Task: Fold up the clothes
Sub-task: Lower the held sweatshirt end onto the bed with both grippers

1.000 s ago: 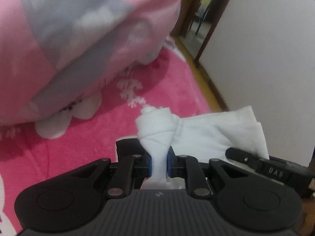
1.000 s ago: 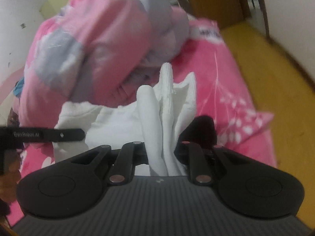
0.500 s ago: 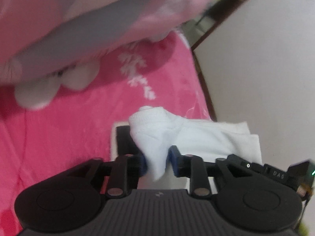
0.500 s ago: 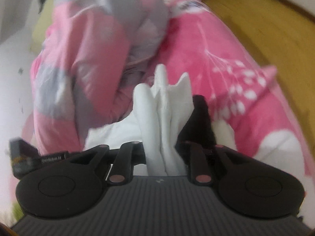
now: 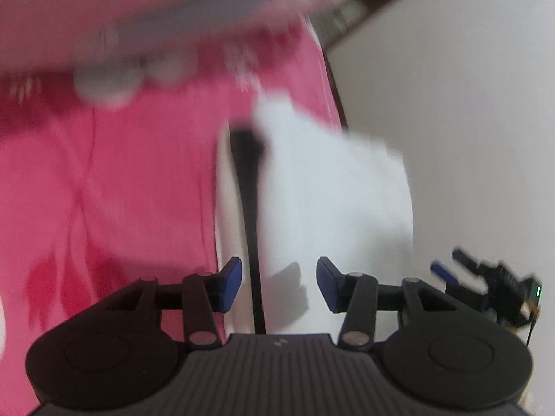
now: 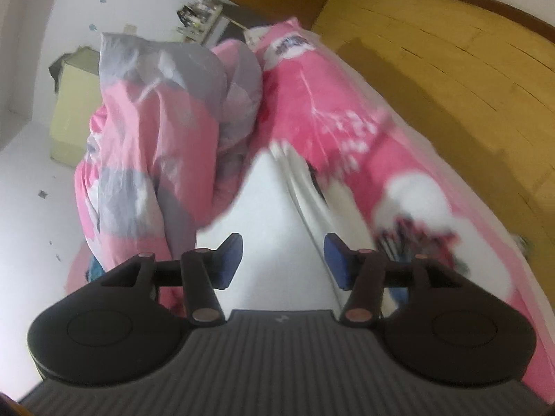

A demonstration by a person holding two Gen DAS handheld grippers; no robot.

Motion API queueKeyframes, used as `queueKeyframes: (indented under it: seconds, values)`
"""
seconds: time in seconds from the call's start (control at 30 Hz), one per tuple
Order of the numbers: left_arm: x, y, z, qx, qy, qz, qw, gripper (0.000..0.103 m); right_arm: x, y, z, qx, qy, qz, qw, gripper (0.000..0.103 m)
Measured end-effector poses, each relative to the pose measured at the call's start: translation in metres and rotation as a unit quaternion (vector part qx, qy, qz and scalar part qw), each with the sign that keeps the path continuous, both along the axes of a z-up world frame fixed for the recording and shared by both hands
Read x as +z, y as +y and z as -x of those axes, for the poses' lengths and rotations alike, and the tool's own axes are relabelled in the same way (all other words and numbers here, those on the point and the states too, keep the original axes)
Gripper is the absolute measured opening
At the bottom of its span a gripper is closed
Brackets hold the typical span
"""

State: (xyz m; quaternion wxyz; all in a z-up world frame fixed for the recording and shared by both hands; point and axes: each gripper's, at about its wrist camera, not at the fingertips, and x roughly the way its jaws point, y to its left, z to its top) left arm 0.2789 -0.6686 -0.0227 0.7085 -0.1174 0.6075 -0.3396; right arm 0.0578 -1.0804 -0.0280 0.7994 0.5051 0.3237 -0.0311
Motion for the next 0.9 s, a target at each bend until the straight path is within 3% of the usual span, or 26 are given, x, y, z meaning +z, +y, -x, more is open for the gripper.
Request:
queueKeyframes:
  seconds: [0.17, 0.4, 0.57, 0.67, 0.7, 0.73, 0.77, 0.9]
  values:
    - [-0.028, -0.001, 0.049, -0.032, 0.044, -0.017, 0.9984, 0.046, -0.007, 0.023, 0.035, 0.013, 0.059, 0.018, 0.998, 0.053]
    - [-0.043, -0.017, 0.067, -0.047, 0.04, -0.03, 0.9976, 0.038, -0.011, 0.043, 0.025, 0.063, 0.084, 0.079, 0.991, 0.053]
    - [-0.041, -0.028, 0.07, -0.068, 0.021, -0.042, 0.9966, 0.031, -0.019, 0.044, 0.022, 0.065, 0.09, 0.075, 0.991, 0.053]
    - [-0.039, -0.028, 0.071, -0.07, 0.006, -0.05, 0.9963, 0.018, -0.024, 0.045, 0.021, 0.065, 0.093, 0.07, 0.991, 0.053]
    - [-0.037, -0.027, 0.073, -0.068, 0.0, -0.052, 0.9963, 0.016, -0.026, 0.045, 0.02, 0.065, 0.094, 0.069, 0.991, 0.046]
    - [-0.034, -0.027, 0.075, -0.07, -0.005, -0.054, 0.9961, 0.014, -0.028, 0.045, 0.02, 0.065, 0.095, 0.067, 0.991, 0.026]
    - [-0.03, -0.027, 0.076, -0.072, -0.011, -0.056, 0.9957, 0.013, -0.029, 0.045, 0.019, 0.065, 0.096, 0.065, 0.991, 0.019]
    - [-0.011, -0.024, 0.077, -0.08, -0.016, -0.054, 0.9952, 0.011, -0.028, 0.047, 0.022, 0.073, 0.092, 0.061, 0.991, 0.011]
